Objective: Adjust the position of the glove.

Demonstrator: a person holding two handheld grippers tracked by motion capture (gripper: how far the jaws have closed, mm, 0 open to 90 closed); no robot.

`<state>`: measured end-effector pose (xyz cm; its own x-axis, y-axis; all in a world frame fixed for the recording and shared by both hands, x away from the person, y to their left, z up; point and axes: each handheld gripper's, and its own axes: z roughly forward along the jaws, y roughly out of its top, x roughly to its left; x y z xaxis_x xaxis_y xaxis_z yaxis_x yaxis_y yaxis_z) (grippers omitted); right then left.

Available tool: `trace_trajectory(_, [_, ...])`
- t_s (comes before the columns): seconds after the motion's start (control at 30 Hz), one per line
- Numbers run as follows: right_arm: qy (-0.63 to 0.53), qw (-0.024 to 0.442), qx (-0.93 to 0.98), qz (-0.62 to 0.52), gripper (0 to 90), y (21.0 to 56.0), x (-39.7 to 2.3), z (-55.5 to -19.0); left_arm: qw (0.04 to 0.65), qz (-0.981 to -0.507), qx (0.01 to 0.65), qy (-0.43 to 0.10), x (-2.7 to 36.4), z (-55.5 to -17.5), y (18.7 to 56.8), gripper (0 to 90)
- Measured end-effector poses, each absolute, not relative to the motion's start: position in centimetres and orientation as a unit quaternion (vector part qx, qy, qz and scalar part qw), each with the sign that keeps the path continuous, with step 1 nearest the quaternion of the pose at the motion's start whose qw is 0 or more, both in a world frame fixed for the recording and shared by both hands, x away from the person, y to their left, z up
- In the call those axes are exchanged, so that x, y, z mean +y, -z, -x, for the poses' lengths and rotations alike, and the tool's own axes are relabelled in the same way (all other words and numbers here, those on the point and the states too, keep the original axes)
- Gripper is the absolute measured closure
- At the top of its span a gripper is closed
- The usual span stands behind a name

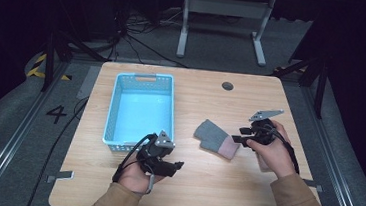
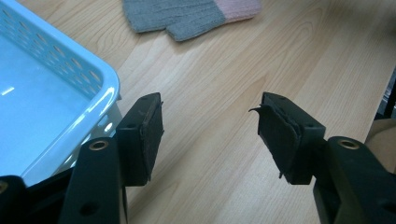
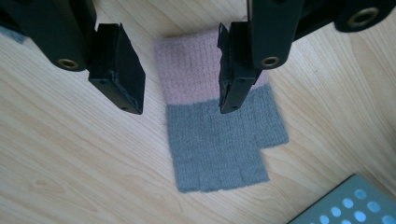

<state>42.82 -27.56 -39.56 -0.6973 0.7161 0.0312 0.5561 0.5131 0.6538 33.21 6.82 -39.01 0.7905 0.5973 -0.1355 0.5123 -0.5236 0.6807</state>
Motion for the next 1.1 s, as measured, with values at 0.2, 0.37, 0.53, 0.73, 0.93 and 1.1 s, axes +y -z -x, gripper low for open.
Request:
trace_trajectory(0.2, [-0.312, 0.116, 0.874, -0.353, 50.6, 40.8, -26.5, -43.2, 0.367, -0.872, 0.318, -0.055, 6.7, -33.3, 39.1, 40.6])
trace_trajectory(0.37, [-0.3, 0.11, 0.883, -0.344, 50.3, 41.9, -25.5, -43.5, 0.365, -0.874, 0.317, -0.055, 6.7, -33.3, 39.2, 40.4])
trace_trajectory(0.53, [-0.282, 0.111, 0.891, -0.337, 49.2, 42.5, -24.8, -43.6, 0.366, -0.873, 0.318, -0.056, 6.6, -33.3, 39.3, 40.5])
trace_trajectory(0.73, [-0.26, 0.116, 0.898, -0.336, 47.5, 43.2, -24.1, -43.7, 0.366, -0.873, 0.318, -0.055, 6.7, -33.3, 39.3, 40.4])
trace_trajectory(0.93, [-0.252, 0.121, 0.898, -0.339, 49.0, 43.5, -23.8, -43.6, 0.365, -0.874, 0.317, -0.055, 6.6, -33.3, 39.3, 40.3])
trace_trajectory(1.1, [-0.247, 0.117, 0.899, -0.342, 57.3, 43.4, -23.6, -43.5, 0.365, -0.874, 0.317, -0.054, 6.6, -33.3, 39.3, 40.2])
